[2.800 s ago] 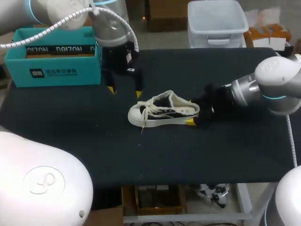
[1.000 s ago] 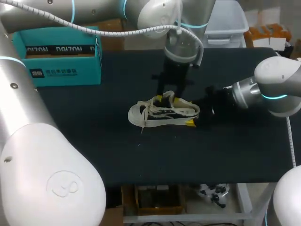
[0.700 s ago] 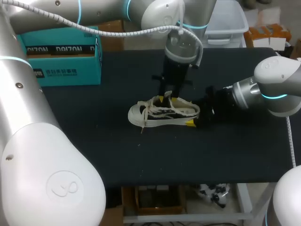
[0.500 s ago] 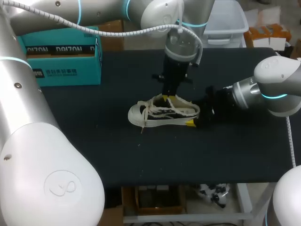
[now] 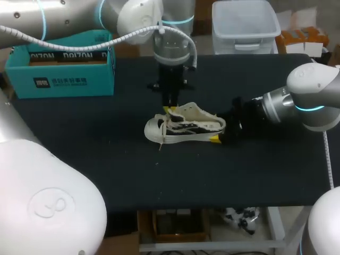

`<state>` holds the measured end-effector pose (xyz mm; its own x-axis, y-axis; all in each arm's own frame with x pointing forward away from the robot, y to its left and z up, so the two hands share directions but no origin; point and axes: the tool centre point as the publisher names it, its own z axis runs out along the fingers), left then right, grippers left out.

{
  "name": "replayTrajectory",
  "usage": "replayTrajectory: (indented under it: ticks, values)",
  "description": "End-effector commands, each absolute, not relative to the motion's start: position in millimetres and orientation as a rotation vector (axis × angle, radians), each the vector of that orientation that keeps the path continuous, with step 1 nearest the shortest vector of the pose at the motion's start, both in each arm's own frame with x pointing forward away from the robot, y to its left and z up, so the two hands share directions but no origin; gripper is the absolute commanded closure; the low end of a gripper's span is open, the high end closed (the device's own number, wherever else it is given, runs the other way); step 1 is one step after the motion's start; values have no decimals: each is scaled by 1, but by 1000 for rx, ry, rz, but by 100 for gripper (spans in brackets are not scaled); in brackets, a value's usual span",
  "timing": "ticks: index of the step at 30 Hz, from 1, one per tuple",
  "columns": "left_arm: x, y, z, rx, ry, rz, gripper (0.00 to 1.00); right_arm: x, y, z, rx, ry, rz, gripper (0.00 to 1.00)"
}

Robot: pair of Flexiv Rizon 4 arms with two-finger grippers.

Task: Open the shoe tongue, take the insole out of the shoe, put the insole back into the shoe, and pack the shoe into the shoebox

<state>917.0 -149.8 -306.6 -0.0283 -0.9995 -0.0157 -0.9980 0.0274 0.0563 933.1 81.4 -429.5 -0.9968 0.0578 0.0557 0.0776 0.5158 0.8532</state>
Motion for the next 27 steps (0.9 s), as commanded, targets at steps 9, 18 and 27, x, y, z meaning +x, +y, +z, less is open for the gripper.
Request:
replayTrajectory:
  ticks: [9,18,27]
  values:
    - [934,-116,-326,1909,-2100,141,100,930,81,-436,-120,-2715,-1535,100]
    - [931,-111,-327,1815,-2132,132,71,930,81,-436,-120,-2715,-1535,100]
    - [904,-119,-268,1682,-2304,247,56,930,81,-436,-120,-2715,-1535,100]
